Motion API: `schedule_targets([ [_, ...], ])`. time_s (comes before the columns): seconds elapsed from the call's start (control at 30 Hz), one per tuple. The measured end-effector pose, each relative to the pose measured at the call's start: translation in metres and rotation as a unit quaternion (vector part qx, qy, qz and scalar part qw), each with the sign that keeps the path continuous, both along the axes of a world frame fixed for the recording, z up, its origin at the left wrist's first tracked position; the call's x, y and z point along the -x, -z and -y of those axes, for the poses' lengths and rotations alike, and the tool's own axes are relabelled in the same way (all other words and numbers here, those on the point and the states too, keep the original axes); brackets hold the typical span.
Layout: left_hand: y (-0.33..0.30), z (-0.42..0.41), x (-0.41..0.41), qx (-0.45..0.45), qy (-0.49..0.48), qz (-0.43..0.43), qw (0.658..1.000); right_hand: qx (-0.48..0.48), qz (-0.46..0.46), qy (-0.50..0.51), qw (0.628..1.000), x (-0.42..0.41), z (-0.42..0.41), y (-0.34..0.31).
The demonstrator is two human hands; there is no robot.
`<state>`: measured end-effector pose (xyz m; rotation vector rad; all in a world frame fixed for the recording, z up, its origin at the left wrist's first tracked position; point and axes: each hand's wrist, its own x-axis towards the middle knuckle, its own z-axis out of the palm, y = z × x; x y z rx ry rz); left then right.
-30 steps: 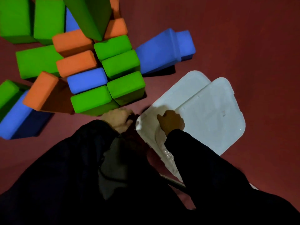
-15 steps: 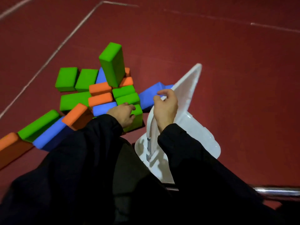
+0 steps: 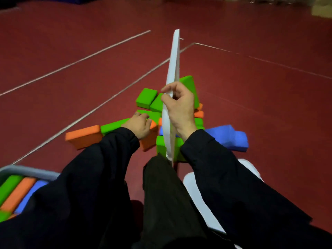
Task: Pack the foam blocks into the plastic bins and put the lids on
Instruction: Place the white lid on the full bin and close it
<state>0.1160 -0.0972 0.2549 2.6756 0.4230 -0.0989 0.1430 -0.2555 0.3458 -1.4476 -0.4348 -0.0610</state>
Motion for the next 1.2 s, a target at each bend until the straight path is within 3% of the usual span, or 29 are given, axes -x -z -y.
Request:
schedule_targets([
  [0.17,-0.012,-0.057,0.059,0.083,-0.173,0.029,0.981,-0.056,0.018,-0.112,0.992,0.016,-0.064,-0.033],
  [0.27,0.000,-0.081,0.101,0.182,-0.319,0.044,0.929,-0.115,-0.019,-0.182,0.976,0.029,-0.103,-0.051],
  [0.4,0.047,-0.108,0.203,0.325,-0.530,0.089,0.778,-0.155,-0.146,-0.294,0.932,0.073,-0.154,-0.042],
  [0.5,0.059,-0.102,0.290,0.394,-0.610,0.149,0.671,-0.164,-0.218,-0.404,0.873,0.113,-0.188,-0.015],
  [0.53,0.065,-0.102,0.317,0.397,-0.640,0.160,0.638,-0.169,-0.235,-0.445,0.847,0.125,-0.200,-0.006],
  [0.6,0.079,-0.103,0.374,0.392,-0.715,0.211,0.539,-0.164,-0.282,-0.516,0.792,0.144,-0.221,0.017],
  [0.67,0.084,-0.108,0.428,0.343,-0.770,0.205,0.498,-0.109,-0.320,-0.555,0.760,0.159,-0.245,0.041],
  [0.73,0.090,-0.112,0.468,0.300,-0.794,0.189,0.494,0.002,-0.305,-0.556,0.773,0.173,-0.270,0.066],
  [0.83,0.101,-0.121,0.502,0.250,-0.807,0.202,0.495,0.168,-0.201,-0.466,0.845,0.198,-0.301,0.106],
  [0.9,0.116,-0.126,0.513,0.252,-0.809,0.179,0.501,0.237,-0.135,-0.422,0.865,0.210,-0.315,0.142],
  [1.07,0.162,-0.137,0.534,0.308,-0.774,0.062,0.550,0.311,-0.132,-0.420,0.842,0.211,-0.348,0.221],
  [1.2,0.186,-0.143,0.532,0.281,-0.759,0.016,0.587,0.391,-0.108,-0.433,0.805,0.193,-0.351,0.277],
])
